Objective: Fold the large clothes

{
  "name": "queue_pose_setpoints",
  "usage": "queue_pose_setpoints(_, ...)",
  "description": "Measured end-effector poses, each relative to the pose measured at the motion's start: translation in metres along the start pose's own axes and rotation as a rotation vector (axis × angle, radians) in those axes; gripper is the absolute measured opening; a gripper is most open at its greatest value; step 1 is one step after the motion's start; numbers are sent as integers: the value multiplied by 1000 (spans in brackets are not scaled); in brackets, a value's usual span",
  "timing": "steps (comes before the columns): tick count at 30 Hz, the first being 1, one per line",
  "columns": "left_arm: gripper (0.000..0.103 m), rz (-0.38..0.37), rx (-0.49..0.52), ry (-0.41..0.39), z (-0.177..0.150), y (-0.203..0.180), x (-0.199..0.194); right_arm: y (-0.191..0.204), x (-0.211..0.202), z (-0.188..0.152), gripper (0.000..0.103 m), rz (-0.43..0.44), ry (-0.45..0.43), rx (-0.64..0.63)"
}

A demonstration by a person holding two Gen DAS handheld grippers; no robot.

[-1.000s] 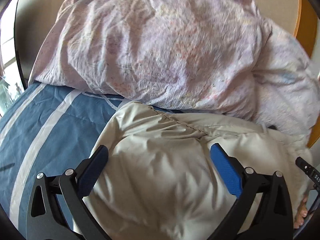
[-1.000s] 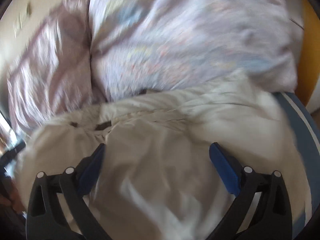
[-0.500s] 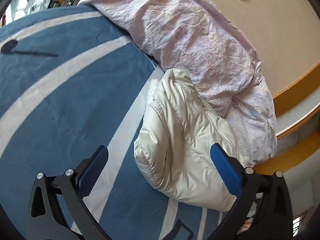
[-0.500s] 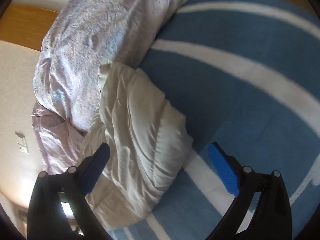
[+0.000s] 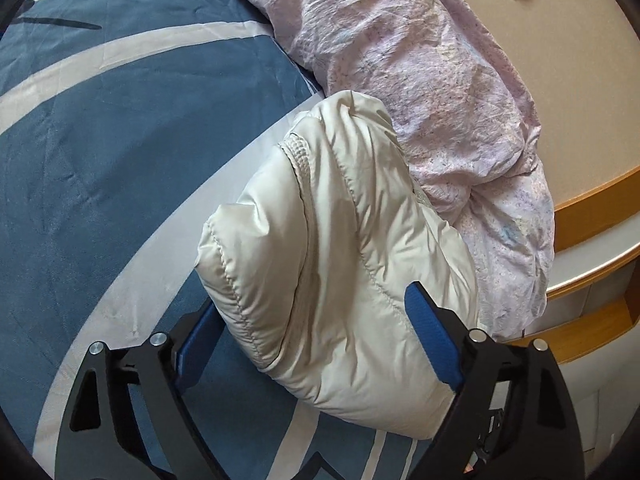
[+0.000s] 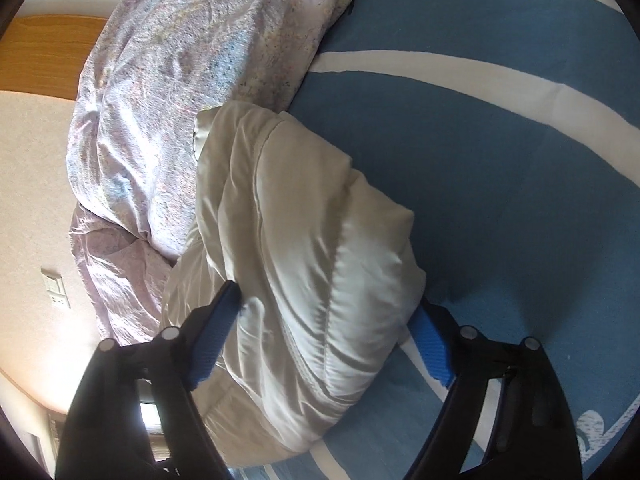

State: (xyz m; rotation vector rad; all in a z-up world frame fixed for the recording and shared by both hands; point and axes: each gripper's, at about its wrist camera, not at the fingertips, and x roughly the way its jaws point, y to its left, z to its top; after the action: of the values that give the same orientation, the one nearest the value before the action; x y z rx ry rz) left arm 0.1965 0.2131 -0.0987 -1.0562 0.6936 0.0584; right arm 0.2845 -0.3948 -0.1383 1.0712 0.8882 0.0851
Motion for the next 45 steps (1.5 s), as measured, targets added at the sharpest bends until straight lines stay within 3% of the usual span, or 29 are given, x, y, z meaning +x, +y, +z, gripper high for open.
queue_pose_setpoints(2, 78, -12, -43, -10, 1, 6, 2, -3, 1, 0, 73, 20, -5, 9)
queue_pose_setpoints(4, 70, -28, -72, -28, 4, 10, 2, -6, 3, 0, 58, 29, -10, 19)
queue_pose_setpoints(6, 56, -44, -117, -35, 7, 18, 3, -10, 3, -1, 48, 51, -16, 25)
queue_pose_setpoints(8, 36, -73, -154, -32, 10, 27, 4, -10, 0, -1, 38, 81, -26, 18)
queue_pose_setpoints(13, 22, -132, -129, -43, 14, 20, -4, 6, -9, -3, 26, 110, -55, -37)
queue_pose_setpoints(23, 18, -229, -117, -122, 25, 19, -57, 48, -45, -31, 24, 198, -24, -207)
queue_pose_setpoints(31, 18, -208, -112, -168, 13, 52, -116, 53, -60, -72, 23, 211, 62, -307)
queue_pose_setpoints(41, 18, -201, -153, -199, -2, 90, -158, 44, -74, -119, 24, 170, 116, -414)
queue_pose_setpoints(45, 22, -156, -164, -180, -10, 104, -151, 28, -69, -127, 37, 58, 114, -440)
